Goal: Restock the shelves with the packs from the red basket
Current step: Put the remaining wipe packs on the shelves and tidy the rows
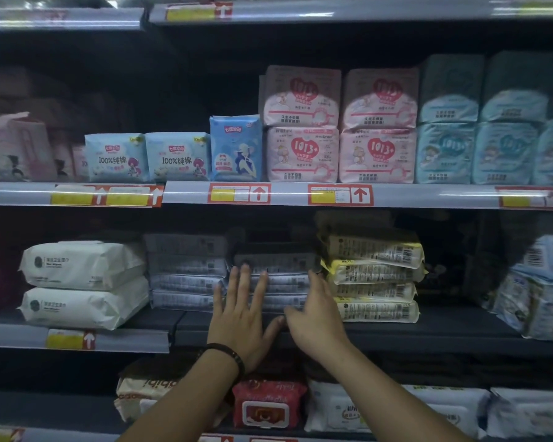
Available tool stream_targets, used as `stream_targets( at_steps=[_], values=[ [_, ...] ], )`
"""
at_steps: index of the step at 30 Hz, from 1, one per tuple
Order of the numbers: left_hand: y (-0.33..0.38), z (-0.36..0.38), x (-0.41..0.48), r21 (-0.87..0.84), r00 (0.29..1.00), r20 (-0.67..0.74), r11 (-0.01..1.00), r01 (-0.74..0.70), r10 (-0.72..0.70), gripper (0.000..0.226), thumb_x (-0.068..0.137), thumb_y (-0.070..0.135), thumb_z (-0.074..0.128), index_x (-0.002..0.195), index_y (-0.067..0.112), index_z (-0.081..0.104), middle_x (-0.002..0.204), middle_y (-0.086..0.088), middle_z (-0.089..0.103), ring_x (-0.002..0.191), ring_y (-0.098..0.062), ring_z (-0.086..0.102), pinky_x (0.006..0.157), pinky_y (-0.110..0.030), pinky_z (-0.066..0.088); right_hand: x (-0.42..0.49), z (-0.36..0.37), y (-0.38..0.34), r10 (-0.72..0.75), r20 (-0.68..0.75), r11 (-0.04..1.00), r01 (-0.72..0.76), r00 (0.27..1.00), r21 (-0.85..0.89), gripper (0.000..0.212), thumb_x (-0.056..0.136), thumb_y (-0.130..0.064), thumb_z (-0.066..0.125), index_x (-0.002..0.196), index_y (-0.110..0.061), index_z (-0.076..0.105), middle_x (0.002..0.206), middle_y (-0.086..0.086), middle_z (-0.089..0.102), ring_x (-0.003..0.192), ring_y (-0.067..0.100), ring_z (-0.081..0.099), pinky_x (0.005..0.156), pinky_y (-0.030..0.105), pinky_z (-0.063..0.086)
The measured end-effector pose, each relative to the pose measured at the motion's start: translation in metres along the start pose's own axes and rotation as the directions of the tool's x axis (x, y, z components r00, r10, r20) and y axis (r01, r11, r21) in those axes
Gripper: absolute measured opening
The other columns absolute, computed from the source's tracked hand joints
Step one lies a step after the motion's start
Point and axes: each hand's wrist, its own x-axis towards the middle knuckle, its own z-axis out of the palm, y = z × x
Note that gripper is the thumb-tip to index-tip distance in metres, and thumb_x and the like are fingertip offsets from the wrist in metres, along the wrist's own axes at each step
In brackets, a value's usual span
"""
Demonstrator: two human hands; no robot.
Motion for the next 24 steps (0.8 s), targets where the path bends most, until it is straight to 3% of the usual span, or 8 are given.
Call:
stream_targets(
  at_steps=[3,6,9,13,16,19,21,24],
  values=[
    [0.007,0.004,0.000,0.006,0.999,0.002,0.999,0.046,-0.046,0.090,0.093,0.075,-0.009,0.165,0.021,-0.008,0.171,-0.019,-0.017,0.158,-0.039,-0.017,0.126,-0.062,0.003,-0.001,0.006,0.000,0.069,-0.061,0.987,-0.059,0.996,0.151,0.081,0.098,-0.016,0.068,0.164,-0.021,0.022,0.170,-0.003,0.022,0.150,0.022,0.039,0.112,0.034,0.049],
    [0.022,0.005,-0.004,0.007,0.998,-0.022,0.998,0.057,-0.057,0.083,0.090,0.068,-0.006,0.162,0.028,-0.022,0.165,-0.021,-0.033,0.154,-0.041,-0.028,0.127,-0.061,-0.003,-0.003,0.014,0.000,0.194,-0.152,0.933,-0.135,0.969,0.334,0.064,0.093,-0.015,0.067,0.149,-0.031,0.040,0.153,-0.003,0.046,0.126,0.024,0.063,0.096,0.048,0.062],
    [0.025,0.004,-0.005,0.029,0.997,0.054,0.998,0.059,-0.061,0.081,0.079,0.065,-0.021,0.149,0.033,-0.044,0.153,-0.018,-0.053,0.147,-0.040,-0.042,0.126,-0.061,-0.010,-0.006,0.021,0.003,0.245,-0.032,0.876,-0.207,0.969,0.436,0.080,0.082,-0.019,0.062,0.153,-0.043,0.034,0.146,0.005,0.059,0.109,0.026,0.074,0.082,0.047,0.067],
    [0.014,0.006,-0.004,0.036,0.996,0.075,0.999,0.038,-0.041,0.081,0.075,0.069,-0.026,0.146,0.035,-0.047,0.152,-0.017,-0.055,0.148,-0.038,-0.041,0.125,-0.061,-0.010,-0.013,0.021,-0.001,0.245,0.106,0.842,-0.266,0.964,0.470,0.087,0.089,-0.005,0.058,0.164,-0.035,0.027,0.134,0.020,0.067,0.066,0.018,0.075,0.057,0.034,0.063],
    [0.012,0.005,-0.005,0.029,0.997,0.065,0.999,0.040,-0.042,0.086,0.067,0.070,-0.048,0.147,0.038,-0.045,0.157,-0.014,-0.050,0.150,-0.034,-0.039,0.127,-0.059,-0.009,-0.009,0.022,0.002,0.307,0.122,0.802,-0.325,0.944,0.501,0.074,0.084,-0.012,0.057,0.153,-0.037,0.043,0.123,0.017,0.071,0.064,0.022,0.072,0.053,0.034,0.059],
    [0.009,0.010,-0.004,0.010,0.998,0.032,0.999,0.051,-0.051,0.084,0.071,0.071,-0.044,0.149,0.039,-0.043,0.159,-0.013,-0.047,0.151,-0.033,-0.037,0.126,-0.060,-0.008,-0.006,0.017,0.003,0.352,0.122,0.783,-0.364,0.928,0.504,0.047,0.095,-0.005,0.056,0.136,-0.027,0.052,0.102,0.011,0.075,0.070,0.025,0.075,0.060,0.038,0.065],
    [0.008,0.011,-0.005,0.000,0.999,0.015,0.999,0.049,-0.049,0.077,0.083,0.071,-0.029,0.152,0.038,-0.038,0.162,-0.014,-0.042,0.152,-0.034,-0.033,0.125,-0.062,-0.006,-0.005,0.013,0.002,0.366,0.160,0.765,-0.394,0.917,0.510,0.060,0.097,-0.002,0.057,0.150,-0.025,0.042,0.104,0.009,0.073,0.079,0.029,0.078,0.065,0.040,0.068],
    [0.008,0.016,-0.006,0.023,0.999,0.014,0.998,0.051,-0.052,0.075,0.092,0.068,-0.016,0.158,0.035,-0.028,0.166,-0.017,-0.033,0.155,-0.038,-0.026,0.125,-0.065,-0.002,-0.005,0.013,-0.002,0.356,0.230,0.716,-0.422,0.906,0.556,0.085,0.096,0.005,0.055,0.164,-0.036,0.025,0.102,0.010,0.073,0.069,0.026,0.074,0.062,0.037,0.066]
  ],
)
